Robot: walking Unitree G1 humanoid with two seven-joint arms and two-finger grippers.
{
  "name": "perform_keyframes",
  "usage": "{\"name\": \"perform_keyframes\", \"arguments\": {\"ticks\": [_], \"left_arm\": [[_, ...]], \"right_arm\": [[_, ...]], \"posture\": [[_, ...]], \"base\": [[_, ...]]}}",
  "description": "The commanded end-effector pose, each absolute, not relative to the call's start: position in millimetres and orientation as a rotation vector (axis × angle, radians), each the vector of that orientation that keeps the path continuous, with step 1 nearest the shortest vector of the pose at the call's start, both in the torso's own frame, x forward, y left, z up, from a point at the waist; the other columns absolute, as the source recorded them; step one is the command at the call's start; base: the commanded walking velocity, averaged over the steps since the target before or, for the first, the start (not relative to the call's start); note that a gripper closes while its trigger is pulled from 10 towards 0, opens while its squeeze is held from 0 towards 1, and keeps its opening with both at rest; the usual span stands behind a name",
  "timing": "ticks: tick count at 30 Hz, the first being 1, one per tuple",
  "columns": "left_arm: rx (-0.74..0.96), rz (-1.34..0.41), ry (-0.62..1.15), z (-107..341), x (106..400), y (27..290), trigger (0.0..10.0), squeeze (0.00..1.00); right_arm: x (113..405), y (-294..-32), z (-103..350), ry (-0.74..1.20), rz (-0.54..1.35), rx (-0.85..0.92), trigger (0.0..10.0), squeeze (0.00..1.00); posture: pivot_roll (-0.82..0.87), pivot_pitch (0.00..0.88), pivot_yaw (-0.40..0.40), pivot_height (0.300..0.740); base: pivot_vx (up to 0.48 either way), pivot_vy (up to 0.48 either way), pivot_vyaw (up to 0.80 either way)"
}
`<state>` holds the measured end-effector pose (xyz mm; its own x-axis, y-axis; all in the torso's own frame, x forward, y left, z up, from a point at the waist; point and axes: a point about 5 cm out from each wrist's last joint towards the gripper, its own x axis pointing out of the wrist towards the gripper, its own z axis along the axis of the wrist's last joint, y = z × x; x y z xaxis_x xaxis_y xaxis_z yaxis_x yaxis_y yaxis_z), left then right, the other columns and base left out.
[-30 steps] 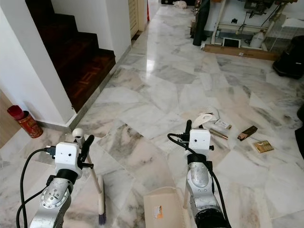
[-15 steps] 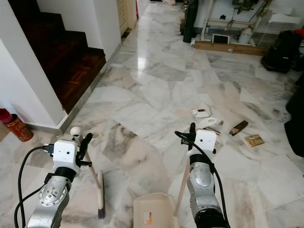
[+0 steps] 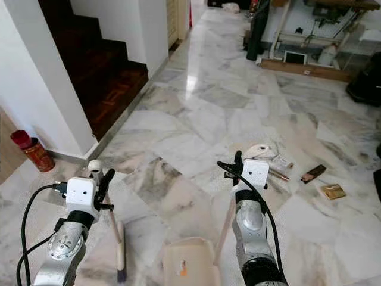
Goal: Sweep floor
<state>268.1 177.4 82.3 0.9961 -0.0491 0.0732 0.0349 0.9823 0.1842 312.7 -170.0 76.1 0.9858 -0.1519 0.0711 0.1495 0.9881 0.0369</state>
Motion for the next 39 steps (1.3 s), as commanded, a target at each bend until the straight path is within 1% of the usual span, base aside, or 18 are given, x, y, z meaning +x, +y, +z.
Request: {"name": "perform_keyframes", "arguments": {"ticks": [1, 5, 6, 23, 29, 34, 39], "left_arm": [[0.188, -0.029, -0.112, 90.5, 271.4, 180.3, 10.0, 0.0], [0.187, -0.028, -0.112, 90.3, 271.5, 180.5, 10.0, 0.0], [0.186, -0.027, -0.112, 90.0, 271.5, 180.3, 10.0, 0.0], [0.185, -0.034, -0.115, 89.6, 271.5, 179.0, 10.0, 0.0], [0.179, -0.039, -0.12, 90.3, 274.2, 175.3, 10.0, 0.0], [0.176, -0.048, -0.127, 91.5, 275.8, 173.4, 10.0, 0.0], [0.178, -0.051, -0.125, 90.6, 275.5, 174.3, 10.0, 0.0]], "right_arm": [[316.7, -166.7, 84.5, -0.108, -0.135, 0.032, 10.0, 0.0], [317.6, -165.4, 84.5, -0.102, -0.131, 0.044, 10.0, 0.0], [318.2, -164.9, 84.3, -0.098, -0.127, 0.054, 10.0, 0.0], [318.0, -162.2, 85.7, -0.116, -0.11, 0.043, 10.0, 0.0], [319.3, -161.3, 86.0, -0.117, -0.108, 0.046, 10.0, 0.0], [319.5, -160.6, 85.4, -0.114, -0.107, 0.053, 10.0, 0.0], [319.7, -160.7, 84.0, -0.107, -0.111, 0.053, 10.0, 0.0]], "posture": [[0.12, 0.056, 0.006, 0.74], [0.12, 0.055, 0.005, 0.74], [0.12, 0.053, 0.003, 0.74], [0.14, 0.022, 0.001, 0.74], [0.14, 0.001, 0.003, 0.74], [0.14, 0.0, 0.005, 0.74], [0.14, 0.0, 0.01, 0.74]], "base": [[0.319, 0.0, 0.0], [0.32, 0.0, 0.0], [0.319, 0.0, -0.78], [0.318, 0.0, 0.0], [0.322, 0.0, 0.0], [0.319, 0.0, 0.0], [0.316, 0.0, -0.73]]}}
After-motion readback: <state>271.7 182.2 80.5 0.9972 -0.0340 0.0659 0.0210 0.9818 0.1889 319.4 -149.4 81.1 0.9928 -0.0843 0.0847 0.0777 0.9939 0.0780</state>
